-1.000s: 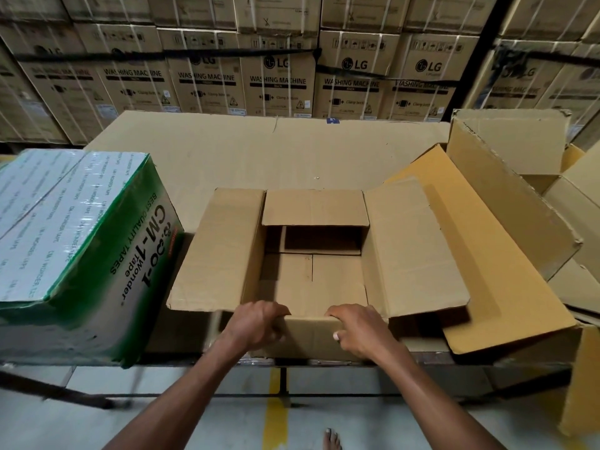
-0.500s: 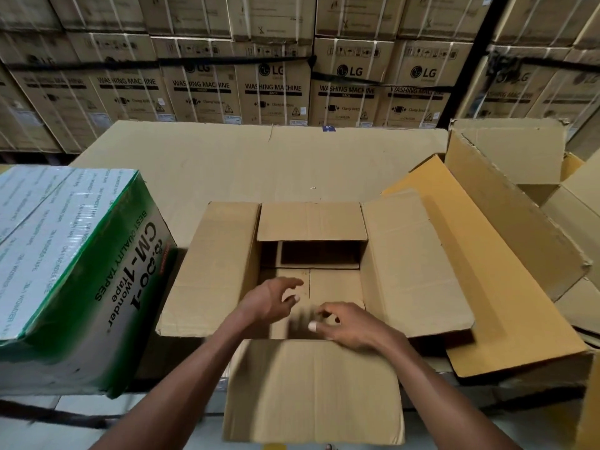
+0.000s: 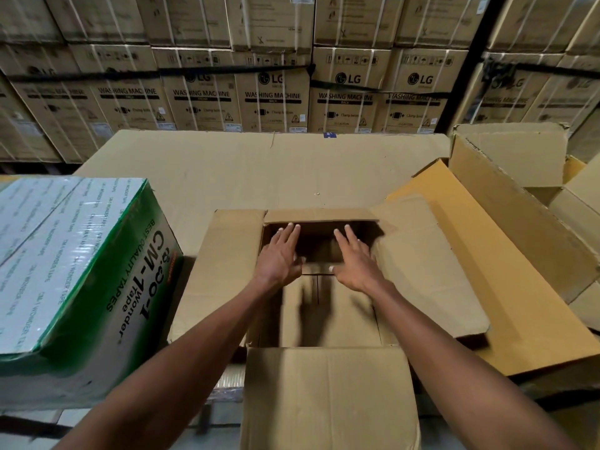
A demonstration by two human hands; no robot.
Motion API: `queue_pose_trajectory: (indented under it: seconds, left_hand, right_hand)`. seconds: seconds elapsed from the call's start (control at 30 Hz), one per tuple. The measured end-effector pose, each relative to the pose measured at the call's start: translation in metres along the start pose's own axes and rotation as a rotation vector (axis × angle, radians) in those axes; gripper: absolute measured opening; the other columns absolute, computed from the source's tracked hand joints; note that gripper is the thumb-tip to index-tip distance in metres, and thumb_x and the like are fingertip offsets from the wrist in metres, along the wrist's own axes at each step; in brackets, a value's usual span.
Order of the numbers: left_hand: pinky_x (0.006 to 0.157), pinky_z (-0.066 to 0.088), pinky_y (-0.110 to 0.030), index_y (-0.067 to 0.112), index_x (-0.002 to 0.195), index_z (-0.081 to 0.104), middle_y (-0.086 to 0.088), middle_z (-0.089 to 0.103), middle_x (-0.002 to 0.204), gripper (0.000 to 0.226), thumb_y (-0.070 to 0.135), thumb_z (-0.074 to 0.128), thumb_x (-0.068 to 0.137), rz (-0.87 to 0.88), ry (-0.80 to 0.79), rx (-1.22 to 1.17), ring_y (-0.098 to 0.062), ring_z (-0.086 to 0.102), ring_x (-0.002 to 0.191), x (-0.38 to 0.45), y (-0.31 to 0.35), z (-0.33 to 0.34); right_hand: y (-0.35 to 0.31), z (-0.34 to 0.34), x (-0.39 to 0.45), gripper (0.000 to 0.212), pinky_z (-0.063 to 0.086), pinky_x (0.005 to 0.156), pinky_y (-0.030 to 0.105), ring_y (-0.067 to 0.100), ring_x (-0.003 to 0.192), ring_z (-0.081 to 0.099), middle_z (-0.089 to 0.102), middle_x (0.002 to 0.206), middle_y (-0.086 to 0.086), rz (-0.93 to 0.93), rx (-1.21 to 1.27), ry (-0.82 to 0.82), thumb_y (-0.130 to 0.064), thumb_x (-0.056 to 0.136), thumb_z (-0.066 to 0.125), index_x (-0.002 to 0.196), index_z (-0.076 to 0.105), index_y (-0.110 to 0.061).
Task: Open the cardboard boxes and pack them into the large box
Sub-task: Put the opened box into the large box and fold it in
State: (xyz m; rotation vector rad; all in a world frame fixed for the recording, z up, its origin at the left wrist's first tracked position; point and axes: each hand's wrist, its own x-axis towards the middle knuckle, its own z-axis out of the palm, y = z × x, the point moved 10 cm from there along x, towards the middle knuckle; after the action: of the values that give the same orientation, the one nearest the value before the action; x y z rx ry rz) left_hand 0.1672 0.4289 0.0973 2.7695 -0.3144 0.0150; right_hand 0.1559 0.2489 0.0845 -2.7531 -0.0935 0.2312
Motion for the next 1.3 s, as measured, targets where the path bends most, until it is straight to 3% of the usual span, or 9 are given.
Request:
queue_pose_trajectory:
  seconds: [0.1, 0.27, 0.4, 0.6, 0.73, 0.87, 1.07, 1.3]
  left_hand:
    - [0.122, 0.028, -0.047, 0.020, 0.162, 0.009, -0.001, 0.008, 0.170, 0.087, 0.035, 0.059, 0.093, 0.051, 0.091, -0.002, -0.027, 0.013, 0.156, 0.015, 0.002, -0.023]
    - [0.120, 0.031, -0.051, 0.020, 0.163, 0.003, -0.001, -0.007, 0.170, 0.094, 0.032, 0.064, 0.093, 0.093, 0.112, 0.003, -0.030, 0.009, 0.156, 0.065, 0.002, -0.045]
    - [0.121, 0.025, -0.048, 0.026, 0.162, -0.007, 0.001, -0.016, 0.169, 0.099, 0.034, 0.065, 0.094, 0.032, 0.082, 0.067, -0.028, 0.001, 0.156, 0.109, -0.011, -0.044]
    - [0.121, 0.023, -0.053, 0.026, 0.162, 0.003, -0.002, -0.002, 0.170, 0.094, 0.039, 0.064, 0.093, -0.075, -0.120, 0.120, -0.030, 0.006, 0.156, 0.139, -0.048, 0.007]
    - [0.119, 0.021, -0.049, 0.024, 0.159, 0.016, -0.003, 0.017, 0.166, 0.087, 0.033, 0.068, 0.089, -0.067, -0.094, 0.130, -0.030, 0.014, 0.152, 0.144, -0.055, 0.021]
    - [0.117, 0.022, -0.048, 0.022, 0.156, 0.020, -0.003, 0.029, 0.158, 0.086, 0.039, 0.069, 0.088, -0.083, -0.099, 0.156, -0.029, 0.021, 0.147, 0.151, -0.059, 0.028]
    - [0.120, 0.013, -0.053, 0.026, 0.160, 0.017, -0.001, 0.017, 0.167, 0.086, 0.036, 0.066, 0.090, -0.106, -0.175, 0.050, -0.027, 0.010, 0.154, 0.144, -0.061, 0.023]
    - [0.116, 0.030, -0.053, 0.026, 0.147, 0.047, -0.007, 0.048, 0.151, 0.056, 0.044, 0.061, 0.095, -0.189, -0.091, -0.163, -0.030, 0.045, 0.138, 0.061, -0.079, -0.007]
  right_hand:
    - [-0.006, -0.026, 0.014, 0.097, 0.021, 0.122, 0.056, 0.032, 0.156, 0.005, -0.018, 0.169, -0.009, -0.043, -0.049, 0.102, -0.033, 0.095, 0.066, 0.162, -0.003, -0.036]
    - [-0.002, -0.053, 0.063, 0.099, 0.020, 0.121, 0.055, 0.036, 0.156, 0.002, -0.020, 0.169, -0.007, -0.023, -0.069, 0.091, -0.030, 0.095, 0.067, 0.161, -0.006, -0.039]
    - [0.000, -0.066, 0.107, 0.102, 0.019, 0.120, 0.057, 0.037, 0.156, -0.003, -0.024, 0.168, -0.006, -0.031, -0.108, 0.099, -0.027, 0.094, 0.068, 0.160, -0.009, -0.040]
    - [0.017, -0.042, 0.157, 0.098, 0.017, 0.121, 0.056, 0.035, 0.157, -0.004, -0.012, 0.171, -0.005, -0.029, -0.134, 0.019, -0.033, 0.094, 0.067, 0.160, -0.005, -0.042]
    - [0.030, -0.017, 0.176, 0.086, 0.012, 0.122, 0.058, 0.036, 0.156, 0.001, 0.004, 0.171, 0.001, -0.038, -0.171, -0.033, -0.032, 0.096, 0.062, 0.161, 0.006, -0.036]
    - [0.030, -0.009, 0.178, 0.079, 0.021, 0.118, 0.061, 0.036, 0.147, 0.016, 0.025, 0.160, 0.003, -0.060, -0.211, 0.036, -0.031, 0.092, 0.066, 0.156, 0.020, -0.033]
    - [0.032, -0.012, 0.167, 0.087, 0.010, 0.122, 0.059, 0.034, 0.155, -0.001, 0.006, 0.170, 0.000, -0.024, -0.169, -0.014, -0.034, 0.094, 0.065, 0.161, 0.010, -0.036]
    - [0.041, -0.033, 0.083, 0.067, 0.025, 0.112, 0.050, 0.027, 0.150, 0.018, 0.022, 0.166, -0.008, 0.030, 0.020, 0.019, -0.037, 0.097, 0.059, 0.156, 0.027, -0.042]
